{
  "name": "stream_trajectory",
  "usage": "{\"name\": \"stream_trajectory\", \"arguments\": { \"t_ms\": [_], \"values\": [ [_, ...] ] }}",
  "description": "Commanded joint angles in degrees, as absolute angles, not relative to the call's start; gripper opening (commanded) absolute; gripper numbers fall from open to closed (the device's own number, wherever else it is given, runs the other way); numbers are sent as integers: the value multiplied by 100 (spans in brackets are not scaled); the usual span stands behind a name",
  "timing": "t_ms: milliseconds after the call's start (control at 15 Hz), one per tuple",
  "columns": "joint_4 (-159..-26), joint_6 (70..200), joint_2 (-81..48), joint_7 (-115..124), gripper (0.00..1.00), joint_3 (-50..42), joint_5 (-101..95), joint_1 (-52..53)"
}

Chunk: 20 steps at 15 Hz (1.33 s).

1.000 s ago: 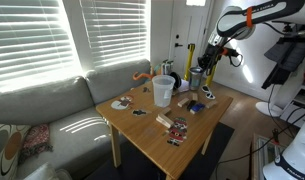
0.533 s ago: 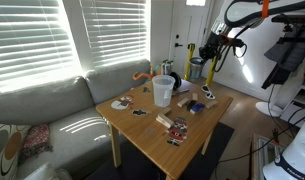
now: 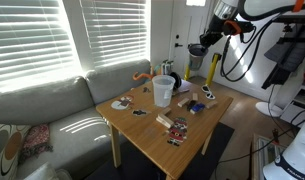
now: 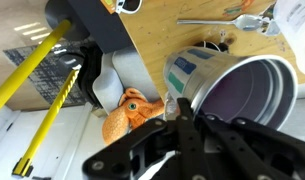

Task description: Pour the content from the metallic cup into the clear cup

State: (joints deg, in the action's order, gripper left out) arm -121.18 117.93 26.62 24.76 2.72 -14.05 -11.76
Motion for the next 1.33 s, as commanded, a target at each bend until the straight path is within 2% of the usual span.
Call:
{"name": "stream_trajectory", "arguments": {
  "t_ms": [0,333,467,800,867,1267],
  "values": [
    [-11942,11640,2645,3056,1,845,-2147,-1199],
    [-11886,11620,2415,4049,1,1621,-3404,-1188],
    [-12027,11698,2508,3852,4,1370,-3203,-957],
    [-11933,11581,2345,3947,4,1440,-3365,-875],
    [-11926,11578,2341,3947,1,1439,-3371,-874],
    [-11825,11268,2042,4292,1,1810,-4581,-685]
  ]
}}
